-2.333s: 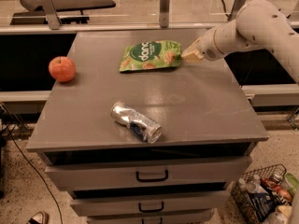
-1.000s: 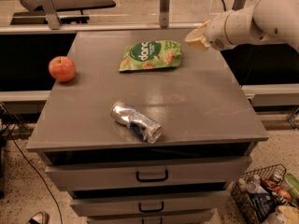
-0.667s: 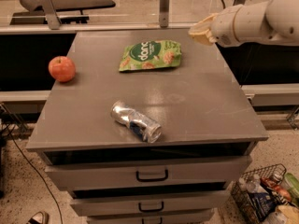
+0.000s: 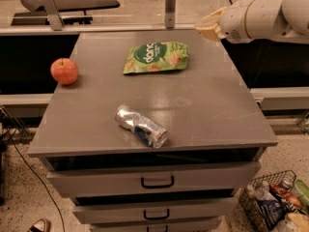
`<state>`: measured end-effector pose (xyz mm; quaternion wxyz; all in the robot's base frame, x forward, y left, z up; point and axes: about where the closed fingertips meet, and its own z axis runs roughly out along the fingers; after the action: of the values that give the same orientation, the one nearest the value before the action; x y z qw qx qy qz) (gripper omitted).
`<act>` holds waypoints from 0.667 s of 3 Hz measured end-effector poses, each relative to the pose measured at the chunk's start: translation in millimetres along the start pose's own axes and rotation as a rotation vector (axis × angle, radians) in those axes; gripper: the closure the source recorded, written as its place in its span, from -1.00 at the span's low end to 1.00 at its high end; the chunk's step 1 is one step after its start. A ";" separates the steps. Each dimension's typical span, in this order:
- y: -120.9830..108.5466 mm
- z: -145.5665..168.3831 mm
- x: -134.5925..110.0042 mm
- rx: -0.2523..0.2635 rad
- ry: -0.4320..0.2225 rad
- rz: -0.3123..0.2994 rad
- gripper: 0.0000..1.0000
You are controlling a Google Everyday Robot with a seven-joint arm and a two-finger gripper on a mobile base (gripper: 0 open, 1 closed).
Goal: Pick green rice chip bag
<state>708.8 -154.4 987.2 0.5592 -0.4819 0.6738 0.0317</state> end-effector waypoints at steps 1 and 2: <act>11.9 14.6 3.7 -0.015 -0.029 0.034 -0.22; 23.7 45.1 7.2 -0.029 -0.045 0.050 -0.68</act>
Offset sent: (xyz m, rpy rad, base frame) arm 0.0365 0.0597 -0.0569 0.0909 0.0266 0.0352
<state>725.9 -119.9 953.0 0.5664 -0.4719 0.6724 0.0663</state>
